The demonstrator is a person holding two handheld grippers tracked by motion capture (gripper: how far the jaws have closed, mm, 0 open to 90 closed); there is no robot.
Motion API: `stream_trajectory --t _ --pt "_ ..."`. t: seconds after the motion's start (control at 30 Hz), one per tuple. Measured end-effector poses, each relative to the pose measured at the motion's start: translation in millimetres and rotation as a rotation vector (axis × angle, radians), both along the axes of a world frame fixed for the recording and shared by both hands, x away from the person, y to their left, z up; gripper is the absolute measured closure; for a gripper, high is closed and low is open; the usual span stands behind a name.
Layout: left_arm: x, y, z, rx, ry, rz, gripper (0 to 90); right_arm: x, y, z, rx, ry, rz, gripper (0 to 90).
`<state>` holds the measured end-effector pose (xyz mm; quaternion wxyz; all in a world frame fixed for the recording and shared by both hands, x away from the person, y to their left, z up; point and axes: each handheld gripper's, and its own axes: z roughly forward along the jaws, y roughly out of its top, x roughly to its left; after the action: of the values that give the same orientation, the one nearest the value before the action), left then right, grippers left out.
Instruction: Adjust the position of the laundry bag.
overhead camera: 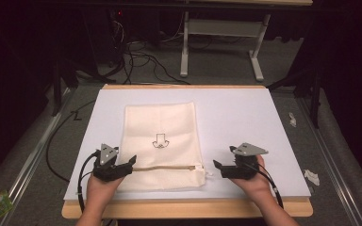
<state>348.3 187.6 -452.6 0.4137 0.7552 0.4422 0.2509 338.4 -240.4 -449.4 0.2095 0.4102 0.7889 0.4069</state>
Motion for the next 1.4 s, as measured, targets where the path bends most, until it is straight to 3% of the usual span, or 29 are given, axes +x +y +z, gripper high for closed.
stream_trajectory --t 0.03,0.3,0.4,0.53,0.63,0.73,0.93,0.97,1.0,1.03,1.07,1.2,1.33,1.37,1.4 --pt "-0.4 0.9 -0.4 -0.001 0.0 0.002 25.2 8.4 16.6 -2.5 -0.01 0.004 0.029 16.1" --pt "-3.7 5.7 -1.1 0.001 0.009 0.009 25.3 36.1 61.9 -17.0 -0.048 0.044 0.064 20.4" --pt "-5.1 7.2 -1.2 -0.005 0.011 0.015 25.3 45.9 67.1 -18.3 -0.054 0.053 0.049 21.2" --pt "-7.4 9.9 -0.7 -0.018 0.014 0.024 25.6 79.6 67.4 -17.8 -0.029 0.088 -0.022 23.2" --pt "-7.7 9.5 -0.4 -0.015 0.011 0.02 25.6 92.3 65.8 -17.3 -0.043 0.101 -0.044 25.4" --pt "-6.5 9.1 -0.9 -0.014 0.012 0.016 25.6 109.8 64.4 -21.7 -0.001 0.171 -0.051 33.0" --pt "-4.0 7.2 -2.8 -0.007 0.019 0.004 25.7 113.4 81.0 -28.4 -0.031 0.169 -0.023 42.7" --pt "-4.8 6.6 -2.3 -0.006 0.017 0.0 25.8 111.7 88.3 -29.5 -0.075 0.137 -0.027 58.5" --pt "-4.8 6.6 -2.3 -0.006 0.017 0.0 25.8 111.2 89.3 -29.1 -0.085 0.133 -0.018 69.9" --pt "-5.6 6.5 -1.5 -0.009 0.013 0.0 25.8 111.4 89.2 -28.4 -0.089 0.131 0.0 80.5" --pt "-5.8 6.6 -1.2 -0.009 0.013 0.0 25.8 111.5 88.7 -27.6 -0.078 0.15 0.004 85.2" --pt "-6.0 7.6 -1.0 -0.012 0.013 0.001 25.8 109.1 84.7 -25.1 -0.096 0.156 0.013 86.4" --pt "-5.5 7.8 -1.8 -0.01 0.015 0.001 25.9 104.6 65.4 -24.0 -0.104 0.158 -0.007 86.3" --pt "-4.8 7.0 -2.4 -0.007 0.019 0.0 25.9 101.4 46.7 -23.6 -0.104 0.16 -0.028 86.1" --pt "-4.8 7.0 -2.4 -0.007 0.019 0.0 26.0 101.4 46.7 -23.6 -0.104 0.16 -0.028 86.1"
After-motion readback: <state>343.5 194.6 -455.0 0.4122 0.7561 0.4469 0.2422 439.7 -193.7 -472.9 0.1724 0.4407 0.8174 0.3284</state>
